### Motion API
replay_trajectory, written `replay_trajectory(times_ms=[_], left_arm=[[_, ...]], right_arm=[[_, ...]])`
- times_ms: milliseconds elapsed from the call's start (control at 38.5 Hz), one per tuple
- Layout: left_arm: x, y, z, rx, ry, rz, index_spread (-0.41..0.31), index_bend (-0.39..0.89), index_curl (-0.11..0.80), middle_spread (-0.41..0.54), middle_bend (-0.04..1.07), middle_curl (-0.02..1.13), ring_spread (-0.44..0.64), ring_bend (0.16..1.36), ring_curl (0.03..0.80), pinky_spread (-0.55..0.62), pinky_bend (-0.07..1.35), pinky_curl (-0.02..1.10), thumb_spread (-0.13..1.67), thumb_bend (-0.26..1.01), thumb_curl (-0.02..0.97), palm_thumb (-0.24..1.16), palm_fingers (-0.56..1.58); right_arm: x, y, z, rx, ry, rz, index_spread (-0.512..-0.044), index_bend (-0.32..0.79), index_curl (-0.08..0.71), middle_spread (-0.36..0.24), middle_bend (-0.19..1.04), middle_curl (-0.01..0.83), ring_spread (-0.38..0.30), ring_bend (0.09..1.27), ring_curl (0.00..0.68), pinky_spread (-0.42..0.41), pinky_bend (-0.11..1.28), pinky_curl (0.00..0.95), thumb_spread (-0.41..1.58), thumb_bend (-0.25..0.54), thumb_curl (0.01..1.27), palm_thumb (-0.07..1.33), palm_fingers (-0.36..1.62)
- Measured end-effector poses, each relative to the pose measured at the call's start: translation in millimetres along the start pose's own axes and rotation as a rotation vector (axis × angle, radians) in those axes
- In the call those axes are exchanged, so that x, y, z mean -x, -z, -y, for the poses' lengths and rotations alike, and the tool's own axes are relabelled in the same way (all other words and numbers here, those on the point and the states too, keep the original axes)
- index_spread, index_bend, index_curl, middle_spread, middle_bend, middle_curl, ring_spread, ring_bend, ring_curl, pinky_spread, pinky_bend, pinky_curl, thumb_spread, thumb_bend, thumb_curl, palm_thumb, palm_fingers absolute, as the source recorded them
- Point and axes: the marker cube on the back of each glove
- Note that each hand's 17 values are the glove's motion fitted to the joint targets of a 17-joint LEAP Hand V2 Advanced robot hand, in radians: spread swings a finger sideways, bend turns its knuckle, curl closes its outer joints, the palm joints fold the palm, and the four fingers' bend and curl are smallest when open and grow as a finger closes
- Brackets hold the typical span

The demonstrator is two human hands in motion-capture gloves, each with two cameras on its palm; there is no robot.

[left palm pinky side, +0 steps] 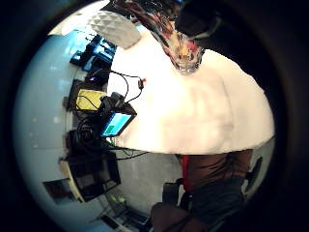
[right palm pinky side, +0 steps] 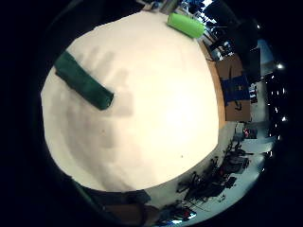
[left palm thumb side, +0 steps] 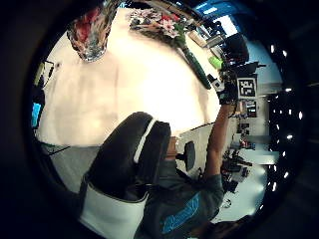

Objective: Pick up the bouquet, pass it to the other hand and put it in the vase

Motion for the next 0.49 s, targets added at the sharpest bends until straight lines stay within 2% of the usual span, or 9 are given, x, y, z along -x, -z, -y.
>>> replay_trajectory(times_ms=[182,286,390,493], left_arm=[[7,-12,5,0.021,0.010,0.006,-0.039,0.13,0.248,0.201,0.19,0.30,0.39,0.61,0.260,0.43,0.53,0.33,1.01,-0.03,0.260,0.08,0.18],[9,-16,6,0.024,0.007,0.004,-0.039,0.13,0.249,0.201,0.19,0.30,0.39,0.61,0.261,0.43,0.53,0.33,1.01,-0.03,0.262,0.08,0.18],[11,-18,5,0.025,0.016,0.003,-0.039,0.13,0.251,0.201,0.19,0.30,0.39,0.61,0.262,0.43,0.53,0.33,1.01,-0.03,0.264,0.08,0.18],[9,-18,3,0.034,0.018,-0.019,-0.039,0.13,0.252,0.201,0.19,0.30,0.39,0.61,0.263,0.43,0.53,0.33,1.01,-0.03,0.265,0.08,0.18]], right_arm=[[-4,-33,17,0.108,-0.028,0.008,-0.339,0.11,0.202,0.060,0.20,0.331,0.212,0.32,0.251,0.365,0.58,0.365,1.12,-0.003,0.33,0.65,0.10],[-3,-37,14,0.167,-0.036,0.000,-0.331,0.11,0.198,0.054,0.21,0.336,0.208,0.34,0.256,0.358,0.60,0.367,1.13,0.017,0.36,0.72,0.12],[-2,-35,5,0.215,-0.051,-0.005,-0.315,0.10,0.190,0.040,0.23,0.343,0.194,0.37,0.263,0.346,0.61,0.364,1.14,0.035,0.38,0.79,0.20],[-2,-32,-1,0.234,-0.064,0.005,-0.290,0.14,0.203,0.027,0.24,0.347,0.170,0.41,0.274,0.328,0.60,0.357,1.15,0.055,0.41,0.85,0.32]])
